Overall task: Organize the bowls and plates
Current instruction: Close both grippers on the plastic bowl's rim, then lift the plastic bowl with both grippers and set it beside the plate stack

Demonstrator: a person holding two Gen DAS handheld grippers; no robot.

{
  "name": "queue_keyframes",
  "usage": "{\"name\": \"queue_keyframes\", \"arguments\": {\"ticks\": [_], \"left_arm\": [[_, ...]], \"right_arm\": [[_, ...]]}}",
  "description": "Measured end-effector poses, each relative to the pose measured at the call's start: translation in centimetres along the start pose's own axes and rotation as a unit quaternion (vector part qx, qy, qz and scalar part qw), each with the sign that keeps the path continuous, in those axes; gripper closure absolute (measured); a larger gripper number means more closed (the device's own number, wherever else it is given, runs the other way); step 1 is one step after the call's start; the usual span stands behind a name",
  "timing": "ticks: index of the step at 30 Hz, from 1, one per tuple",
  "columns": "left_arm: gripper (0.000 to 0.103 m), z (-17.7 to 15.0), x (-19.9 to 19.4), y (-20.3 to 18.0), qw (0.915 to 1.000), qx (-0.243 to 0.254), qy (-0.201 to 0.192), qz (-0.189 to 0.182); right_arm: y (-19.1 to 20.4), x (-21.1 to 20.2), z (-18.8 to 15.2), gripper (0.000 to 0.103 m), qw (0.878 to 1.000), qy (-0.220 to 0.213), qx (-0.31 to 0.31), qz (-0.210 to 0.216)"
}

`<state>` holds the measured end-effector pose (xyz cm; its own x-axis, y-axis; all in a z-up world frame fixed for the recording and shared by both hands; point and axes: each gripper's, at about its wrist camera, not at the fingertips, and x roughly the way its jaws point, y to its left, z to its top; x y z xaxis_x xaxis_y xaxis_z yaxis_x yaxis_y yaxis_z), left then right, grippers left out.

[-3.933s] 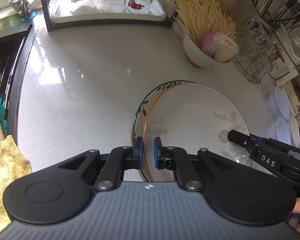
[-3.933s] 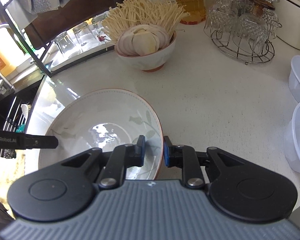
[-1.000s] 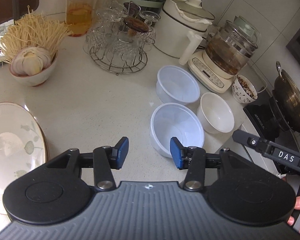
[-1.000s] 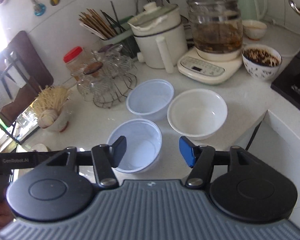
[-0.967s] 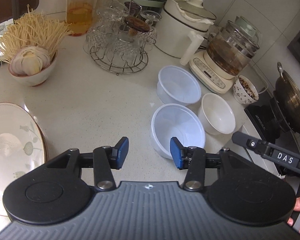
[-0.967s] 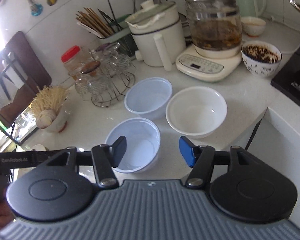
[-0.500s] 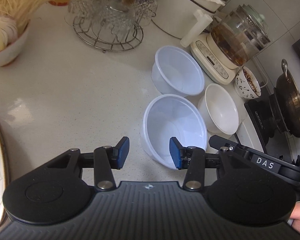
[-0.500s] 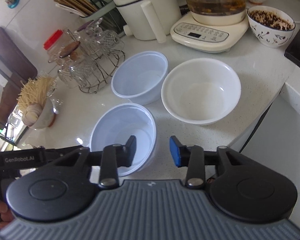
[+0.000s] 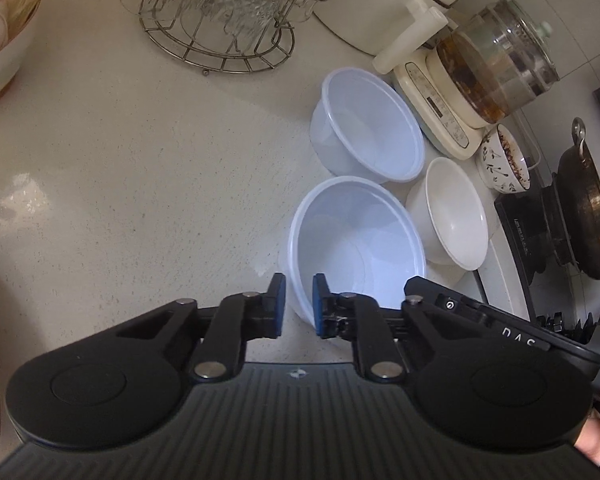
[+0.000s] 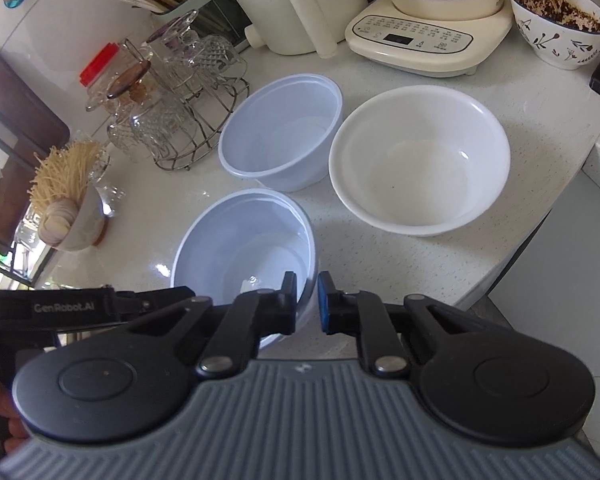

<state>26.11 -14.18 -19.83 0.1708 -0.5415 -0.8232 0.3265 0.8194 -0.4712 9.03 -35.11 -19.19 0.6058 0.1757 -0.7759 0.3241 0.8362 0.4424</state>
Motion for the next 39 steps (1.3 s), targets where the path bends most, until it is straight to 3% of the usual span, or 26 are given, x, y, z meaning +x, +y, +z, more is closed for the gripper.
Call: {"name": "queue_keyframes", "arguments": {"ticks": [8,20,32,39], "left_arm": [[0.091,-0.6,-2.1,0.8,0.9995,0.002,-0.029,0.014],[0.091,-3.2,-7.0,4.9,0.9946,-0.06,-0.075,0.039],[0.091,-5.1,-8.1,7.9,0.9898,-0.1,-0.082,0.06],[0.09,-5.1,-7.7,7.5,0.9897,-0.087,-0.078,0.083]], "right_arm": [[1.5,-0.1,0.0,0.09,1.0,-0.001,-0.023,0.017],[6.6,0.7,-0.5,0.09,0.994,0.013,-0.093,0.061],[8.8,3.0,-1.6,0.09,0.988,0.044,-0.125,0.081],[8.9,3.3,-1.7,0.088,0.987,0.046,-0.128,0.082]]}}
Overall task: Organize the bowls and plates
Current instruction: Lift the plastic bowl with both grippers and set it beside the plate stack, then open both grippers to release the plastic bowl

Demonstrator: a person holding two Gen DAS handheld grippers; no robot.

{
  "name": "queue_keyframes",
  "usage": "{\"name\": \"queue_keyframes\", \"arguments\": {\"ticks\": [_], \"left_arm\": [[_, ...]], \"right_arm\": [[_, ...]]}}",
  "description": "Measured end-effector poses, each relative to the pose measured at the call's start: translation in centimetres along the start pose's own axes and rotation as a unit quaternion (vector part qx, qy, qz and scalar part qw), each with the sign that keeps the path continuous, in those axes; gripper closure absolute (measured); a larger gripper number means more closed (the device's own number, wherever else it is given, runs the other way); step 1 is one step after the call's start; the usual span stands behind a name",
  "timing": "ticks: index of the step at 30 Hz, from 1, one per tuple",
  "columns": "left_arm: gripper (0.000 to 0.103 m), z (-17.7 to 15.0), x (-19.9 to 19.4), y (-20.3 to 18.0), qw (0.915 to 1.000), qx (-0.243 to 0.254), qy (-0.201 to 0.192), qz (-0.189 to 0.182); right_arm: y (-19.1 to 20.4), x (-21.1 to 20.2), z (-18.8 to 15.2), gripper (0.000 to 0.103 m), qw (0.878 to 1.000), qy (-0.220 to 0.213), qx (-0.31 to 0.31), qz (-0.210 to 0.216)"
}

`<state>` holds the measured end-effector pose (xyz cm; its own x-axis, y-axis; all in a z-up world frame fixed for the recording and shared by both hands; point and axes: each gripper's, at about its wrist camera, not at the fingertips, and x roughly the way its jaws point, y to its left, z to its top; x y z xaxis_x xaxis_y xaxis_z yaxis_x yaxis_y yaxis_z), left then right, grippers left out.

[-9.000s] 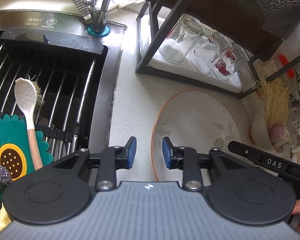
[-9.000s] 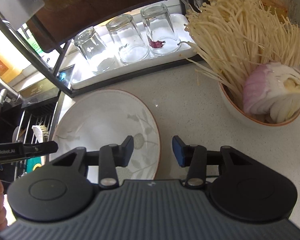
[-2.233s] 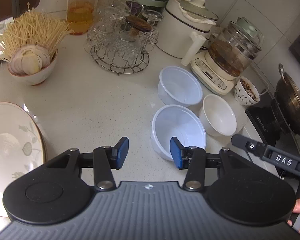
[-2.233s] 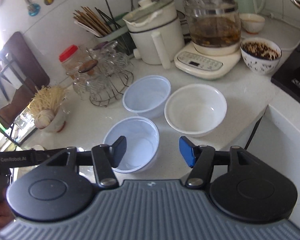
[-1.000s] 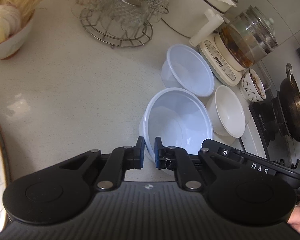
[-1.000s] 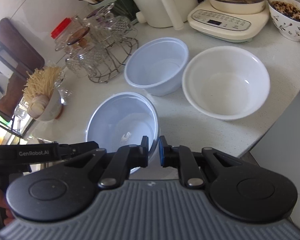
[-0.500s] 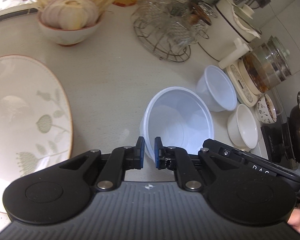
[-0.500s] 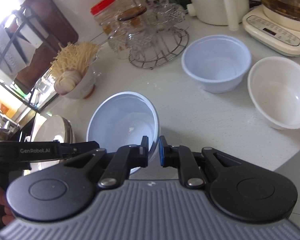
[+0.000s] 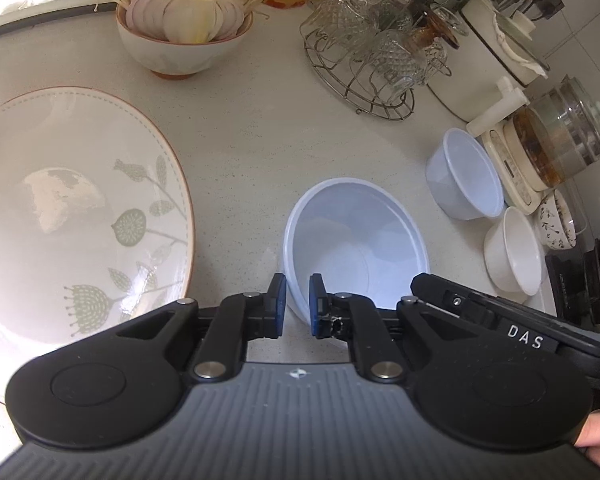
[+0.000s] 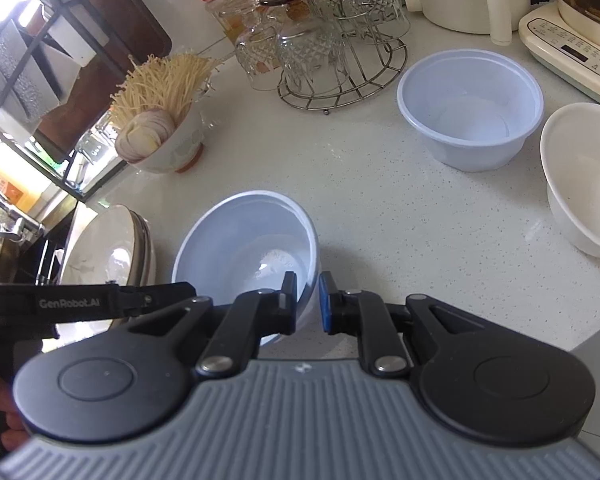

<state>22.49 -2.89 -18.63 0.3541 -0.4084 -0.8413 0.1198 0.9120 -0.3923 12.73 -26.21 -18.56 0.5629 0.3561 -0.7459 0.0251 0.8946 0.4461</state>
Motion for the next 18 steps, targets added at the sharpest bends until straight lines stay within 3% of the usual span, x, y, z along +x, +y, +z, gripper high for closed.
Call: {"name": "queue_keyframes", "arguments": {"ticks": [6,10,18], "left_arm": [[0.08,-0.4,-0.7,0.0,0.9995,0.002,-0.011,0.031],[0.077,-0.3,-1.7,0.1,0.9985,0.012,-0.023,0.049],[0.075,-0.8,-4.7,-1.0,0.9962,0.046,-0.056,0.049]], "right_arm": [[-0.1,-0.2,0.0,0.085,1.0,-0.005,0.004,0.0],[-0.2,-0.7,-0.1,0.051,1.0,-0.02,0.008,-0.005],[0.2,-3.4,-0.1,0.051,0.998,-0.056,0.001,-0.012]]}}
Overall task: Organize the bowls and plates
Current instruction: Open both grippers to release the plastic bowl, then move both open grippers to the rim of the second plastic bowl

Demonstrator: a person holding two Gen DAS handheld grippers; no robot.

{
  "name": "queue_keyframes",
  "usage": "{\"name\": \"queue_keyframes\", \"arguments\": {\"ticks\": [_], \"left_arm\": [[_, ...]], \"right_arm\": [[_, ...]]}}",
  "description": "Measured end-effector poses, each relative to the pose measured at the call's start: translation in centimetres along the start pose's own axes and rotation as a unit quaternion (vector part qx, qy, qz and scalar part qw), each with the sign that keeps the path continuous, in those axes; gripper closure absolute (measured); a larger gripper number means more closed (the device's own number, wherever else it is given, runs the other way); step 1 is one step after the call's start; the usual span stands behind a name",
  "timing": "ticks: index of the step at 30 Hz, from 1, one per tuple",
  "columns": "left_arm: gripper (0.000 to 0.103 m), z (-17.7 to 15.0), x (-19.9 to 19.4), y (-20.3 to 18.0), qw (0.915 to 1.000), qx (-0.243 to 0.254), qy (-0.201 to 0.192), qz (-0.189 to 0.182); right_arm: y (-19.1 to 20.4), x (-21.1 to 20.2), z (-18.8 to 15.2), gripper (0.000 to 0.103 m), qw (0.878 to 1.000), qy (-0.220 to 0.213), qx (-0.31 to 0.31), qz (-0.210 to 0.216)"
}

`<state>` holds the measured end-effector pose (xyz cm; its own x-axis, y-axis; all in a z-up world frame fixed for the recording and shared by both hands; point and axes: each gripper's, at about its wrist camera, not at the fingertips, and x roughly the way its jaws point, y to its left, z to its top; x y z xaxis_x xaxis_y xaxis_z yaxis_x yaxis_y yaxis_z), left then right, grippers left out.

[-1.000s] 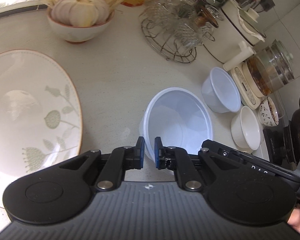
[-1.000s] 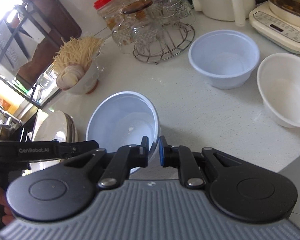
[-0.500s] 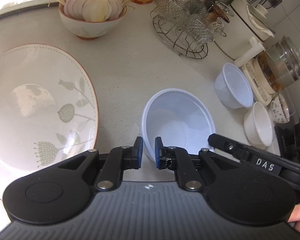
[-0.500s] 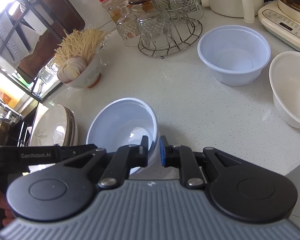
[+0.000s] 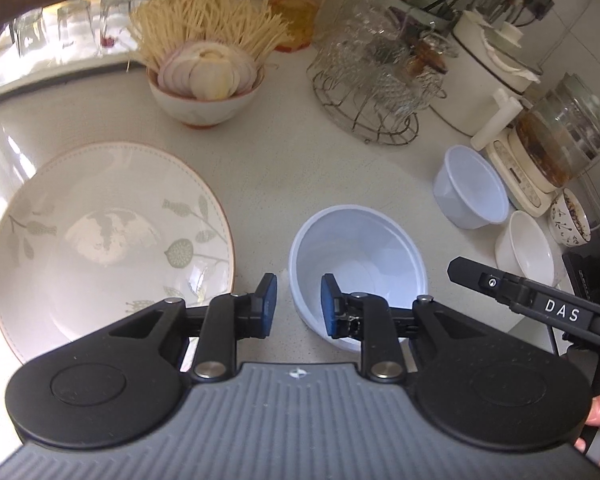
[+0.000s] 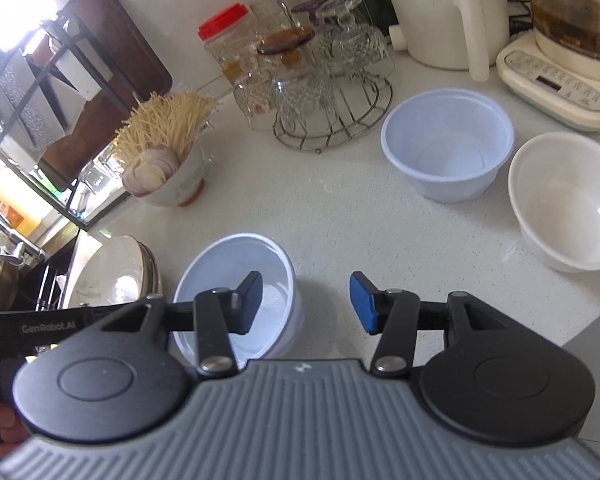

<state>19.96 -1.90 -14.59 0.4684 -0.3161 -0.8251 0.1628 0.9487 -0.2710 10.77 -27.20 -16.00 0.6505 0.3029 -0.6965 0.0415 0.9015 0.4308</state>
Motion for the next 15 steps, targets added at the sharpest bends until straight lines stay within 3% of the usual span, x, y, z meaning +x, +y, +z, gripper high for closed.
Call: {"name": "queue_keyframes", "arguments": {"ticks": [4,10,15], "left_arm": [[0.075,-0.3,-2.3,-0.9,0.9997,0.015,-0.015,-0.012],[0.075,-0.7,-6.2,-2.8,0.9973,0.055,-0.048,0.004],[0.075,-0.4,-8.5,-3.6,0.9967,0.058,-0.057,-0.006]], "right_arm": [[1.0,-2.2,-0.1,0.051,1.0,-0.026,-0.016,-0.009],[2.5,-6.0,-0.2,0.051,0.997,-0.064,-0.036,-0.019],[3.5,-8.2,-0.1,0.051,0.995,-0.085,-0.043,-0.024]]}}
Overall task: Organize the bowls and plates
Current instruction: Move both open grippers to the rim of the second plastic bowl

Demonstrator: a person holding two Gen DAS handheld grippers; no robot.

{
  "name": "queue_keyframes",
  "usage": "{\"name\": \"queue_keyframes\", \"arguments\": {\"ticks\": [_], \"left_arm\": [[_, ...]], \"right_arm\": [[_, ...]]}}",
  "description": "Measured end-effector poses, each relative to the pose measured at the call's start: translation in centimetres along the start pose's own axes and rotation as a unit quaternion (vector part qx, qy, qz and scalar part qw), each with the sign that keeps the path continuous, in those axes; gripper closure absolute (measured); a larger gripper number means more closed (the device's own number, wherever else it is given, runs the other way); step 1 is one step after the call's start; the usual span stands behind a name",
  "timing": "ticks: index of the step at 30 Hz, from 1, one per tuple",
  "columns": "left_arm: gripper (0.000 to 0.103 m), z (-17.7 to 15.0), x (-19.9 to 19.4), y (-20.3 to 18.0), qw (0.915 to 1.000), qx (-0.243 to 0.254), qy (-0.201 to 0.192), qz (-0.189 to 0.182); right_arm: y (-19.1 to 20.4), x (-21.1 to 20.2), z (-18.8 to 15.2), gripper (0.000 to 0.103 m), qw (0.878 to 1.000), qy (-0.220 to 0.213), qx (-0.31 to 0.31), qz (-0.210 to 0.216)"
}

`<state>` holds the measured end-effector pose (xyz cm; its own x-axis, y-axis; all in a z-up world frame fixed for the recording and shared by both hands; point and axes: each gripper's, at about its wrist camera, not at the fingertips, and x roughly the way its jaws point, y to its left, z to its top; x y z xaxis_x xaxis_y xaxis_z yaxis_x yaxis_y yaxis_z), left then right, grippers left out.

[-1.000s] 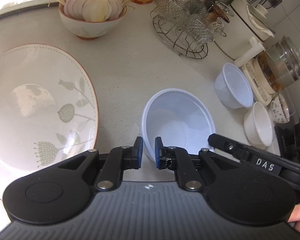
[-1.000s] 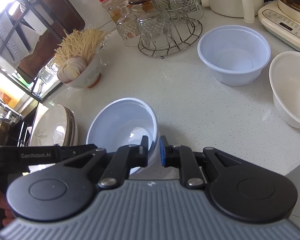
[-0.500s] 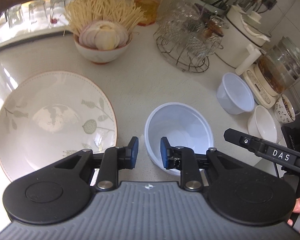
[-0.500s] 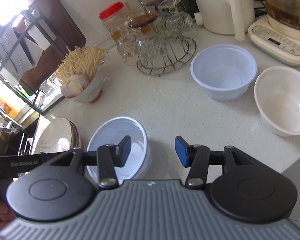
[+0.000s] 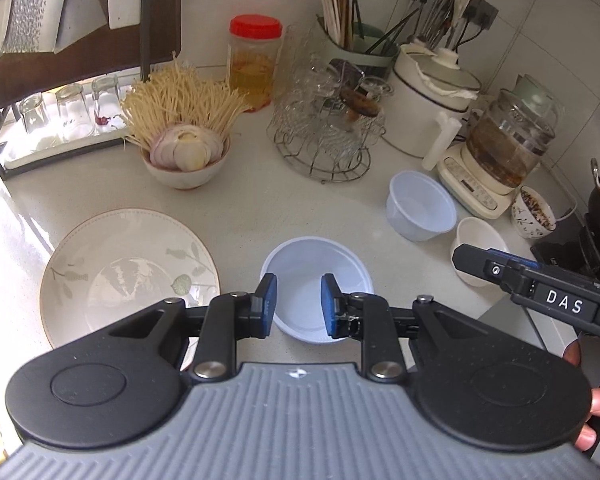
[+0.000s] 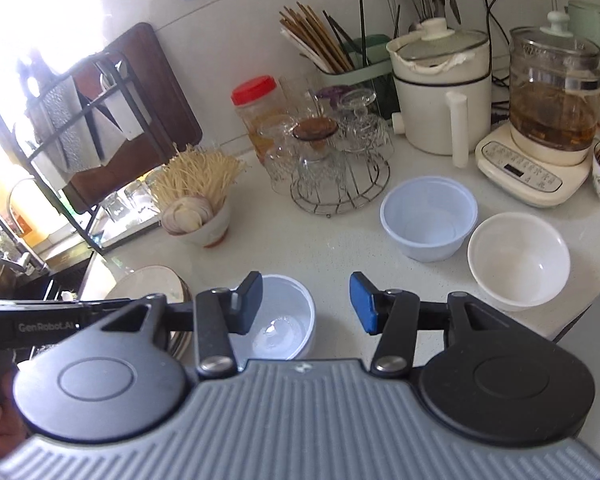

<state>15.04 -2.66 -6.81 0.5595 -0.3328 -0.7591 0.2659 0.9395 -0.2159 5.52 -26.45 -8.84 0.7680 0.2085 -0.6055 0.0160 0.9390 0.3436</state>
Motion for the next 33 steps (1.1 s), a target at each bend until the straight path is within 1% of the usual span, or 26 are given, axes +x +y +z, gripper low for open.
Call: {"name": "queue_keyframes", "arguments": {"ticks": [4,8,10,14,18,21,25,30,33], "left_arm": [[0.075,0.9,-0.2,-0.2,0.9999,0.001,0.002,-0.013],[0.075,2.1,0.1,-0.4,0.9997,0.01,0.004,-0.024],[0.075,2.6,0.4,-0.5,0.9993,0.017,0.008,-0.031],[0.075,3.3,1.2,-0.5,0.9982,0.03,0.011,-0.051],[0.075,4.1,2.4,-0.1,0.9967,0.041,0.019,-0.067],[0.075,4.8,3.1,0.1,0.9954,0.051,0.021,-0.078],[0.075,5.3,4.5,-0.4,0.9934,0.069,0.031,-0.086],[0.075,5.7,6.6,-1.9,0.9929,0.072,0.045,-0.084],[0.075,6.0,8.1,-3.2,0.9935,0.06,0.051,-0.082]], "right_arm": [[0.5,-0.8,0.4,0.051,1.0,-0.013,0.005,-0.007],[0.7,-1.2,1.0,0.051,0.999,-0.026,0.013,-0.022],[0.8,-1.5,1.3,0.051,0.999,-0.033,0.017,-0.036],[0.7,-1.7,1.4,0.051,0.997,-0.041,0.035,-0.047],[0.7,-1.8,1.4,0.051,0.995,-0.047,0.043,-0.073],[0.4,-1.7,1.4,0.051,0.993,-0.045,0.064,-0.083],[-0.2,-1.3,1.3,0.051,0.991,-0.043,0.074,-0.102],[-2.1,-0.6,1.6,0.051,0.99,-0.033,0.086,-0.107],[-3.9,0.1,2.1,0.051,0.99,-0.025,0.088,-0.104]]}}
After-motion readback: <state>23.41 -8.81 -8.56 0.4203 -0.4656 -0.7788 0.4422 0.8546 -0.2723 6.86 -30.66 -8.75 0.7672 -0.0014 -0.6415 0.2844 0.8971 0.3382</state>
